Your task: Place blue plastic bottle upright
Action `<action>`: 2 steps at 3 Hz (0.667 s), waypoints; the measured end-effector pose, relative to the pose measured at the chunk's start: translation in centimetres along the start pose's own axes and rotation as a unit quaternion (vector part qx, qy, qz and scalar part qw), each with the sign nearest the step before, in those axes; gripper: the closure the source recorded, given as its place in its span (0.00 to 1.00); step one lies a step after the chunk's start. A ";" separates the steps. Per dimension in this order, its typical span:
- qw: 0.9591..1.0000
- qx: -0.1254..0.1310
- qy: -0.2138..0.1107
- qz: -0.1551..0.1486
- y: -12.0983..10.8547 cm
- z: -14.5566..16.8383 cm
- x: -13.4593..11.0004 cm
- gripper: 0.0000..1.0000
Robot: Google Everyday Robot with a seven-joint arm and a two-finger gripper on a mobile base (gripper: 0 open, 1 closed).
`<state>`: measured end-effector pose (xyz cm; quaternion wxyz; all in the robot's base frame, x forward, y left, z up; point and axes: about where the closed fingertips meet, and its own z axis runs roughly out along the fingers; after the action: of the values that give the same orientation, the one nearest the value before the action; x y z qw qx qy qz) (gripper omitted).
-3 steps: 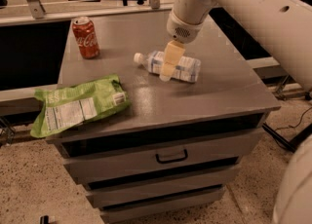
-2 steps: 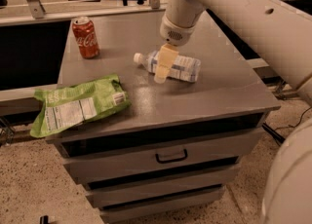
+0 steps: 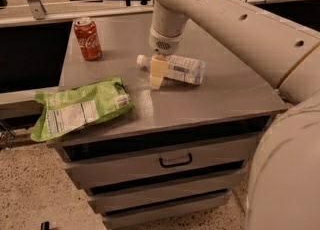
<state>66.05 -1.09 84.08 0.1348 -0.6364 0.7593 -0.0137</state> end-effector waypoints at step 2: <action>1.000 -0.007 0.001 -0.008 0.3 0.2 -0.8 0.72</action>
Offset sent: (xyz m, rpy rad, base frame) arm -0.0197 0.0204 0.0062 -0.0783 0.0584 0.1176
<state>65.97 -0.22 83.97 0.1296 -0.6437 0.7541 -0.0102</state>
